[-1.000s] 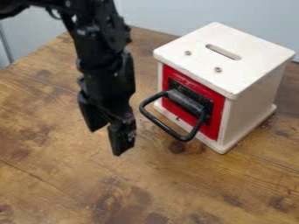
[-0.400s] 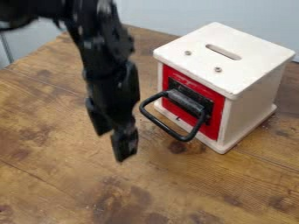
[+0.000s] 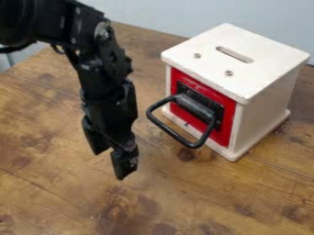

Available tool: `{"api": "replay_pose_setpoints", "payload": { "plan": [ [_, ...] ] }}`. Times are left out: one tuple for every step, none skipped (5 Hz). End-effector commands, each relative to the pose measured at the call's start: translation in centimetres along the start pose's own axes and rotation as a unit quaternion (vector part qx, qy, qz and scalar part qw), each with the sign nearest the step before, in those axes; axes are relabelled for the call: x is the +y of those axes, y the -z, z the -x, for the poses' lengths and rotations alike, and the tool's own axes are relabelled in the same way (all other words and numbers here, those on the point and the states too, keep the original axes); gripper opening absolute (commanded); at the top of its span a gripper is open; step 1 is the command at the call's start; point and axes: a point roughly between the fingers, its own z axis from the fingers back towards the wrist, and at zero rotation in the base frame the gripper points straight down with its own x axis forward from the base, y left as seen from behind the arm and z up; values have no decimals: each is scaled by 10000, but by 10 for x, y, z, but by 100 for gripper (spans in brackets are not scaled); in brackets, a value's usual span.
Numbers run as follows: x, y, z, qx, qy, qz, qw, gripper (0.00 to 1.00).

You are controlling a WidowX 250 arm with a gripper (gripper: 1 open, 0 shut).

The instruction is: Close the drawer

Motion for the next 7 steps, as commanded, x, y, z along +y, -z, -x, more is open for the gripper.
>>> {"api": "replay_pose_setpoints", "payload": {
  "plan": [
    [13,-16,-10,-329,-333,-224,9987,100],
    [15,-15,-14,-384,-171,-187,9989,100],
    [16,-14,-18,-386,-18,-139,9992,100],
    [22,-25,-17,-370,273,-97,9989,100],
    [25,-27,-16,-396,105,-182,9990,100],
    [22,-26,-15,-434,113,-224,9987,100],
    [18,-50,-20,-444,257,-184,9985,100]
  ]
}}
